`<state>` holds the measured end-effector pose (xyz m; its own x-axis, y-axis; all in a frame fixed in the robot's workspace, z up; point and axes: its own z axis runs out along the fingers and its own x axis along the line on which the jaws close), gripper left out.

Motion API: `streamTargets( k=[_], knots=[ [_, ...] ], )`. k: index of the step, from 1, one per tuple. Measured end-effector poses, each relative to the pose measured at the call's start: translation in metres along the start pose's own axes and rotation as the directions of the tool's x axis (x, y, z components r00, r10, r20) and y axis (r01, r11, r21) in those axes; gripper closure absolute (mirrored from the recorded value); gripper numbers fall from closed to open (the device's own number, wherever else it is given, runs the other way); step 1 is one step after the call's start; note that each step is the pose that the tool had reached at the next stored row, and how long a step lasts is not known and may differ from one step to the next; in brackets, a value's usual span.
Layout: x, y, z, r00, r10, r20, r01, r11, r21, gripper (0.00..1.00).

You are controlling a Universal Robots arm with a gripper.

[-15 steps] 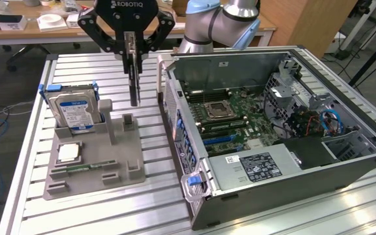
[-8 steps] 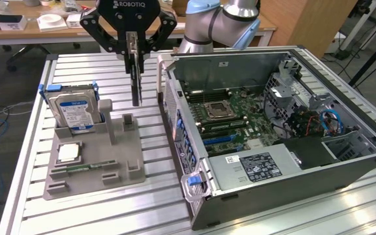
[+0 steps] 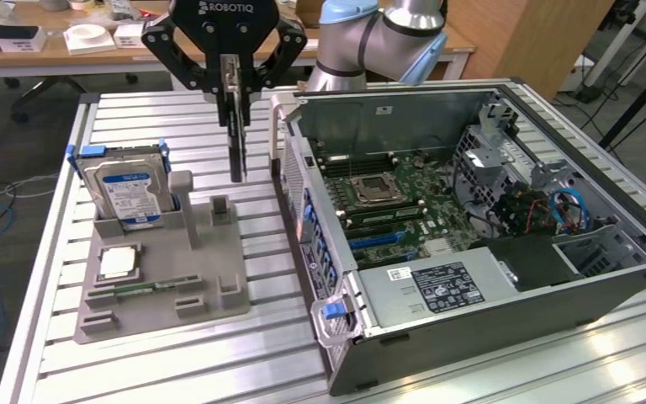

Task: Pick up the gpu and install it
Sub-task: 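Pick up the gpu and move the gpu toward the slot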

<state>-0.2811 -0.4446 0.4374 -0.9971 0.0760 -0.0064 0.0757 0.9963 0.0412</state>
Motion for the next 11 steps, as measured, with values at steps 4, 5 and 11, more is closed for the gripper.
streamTargets(
  k=[4, 5, 11],
  knots=[
    [-0.0015, 0.0001, 0.0001, 1.0000, 0.000, 0.0000, 0.000, 1.0000, -0.0001, 0.74],
    [-0.0019, 0.0001, 0.0000, 1.0000, 0.000, -0.0001, 0.000, 1.0000, 0.0000, 0.74],
    [-0.0041, 0.0003, 0.0002, 1.0000, 0.000, 0.0000, 0.000, 1.0000, -0.0001, 0.74]
  ],
)
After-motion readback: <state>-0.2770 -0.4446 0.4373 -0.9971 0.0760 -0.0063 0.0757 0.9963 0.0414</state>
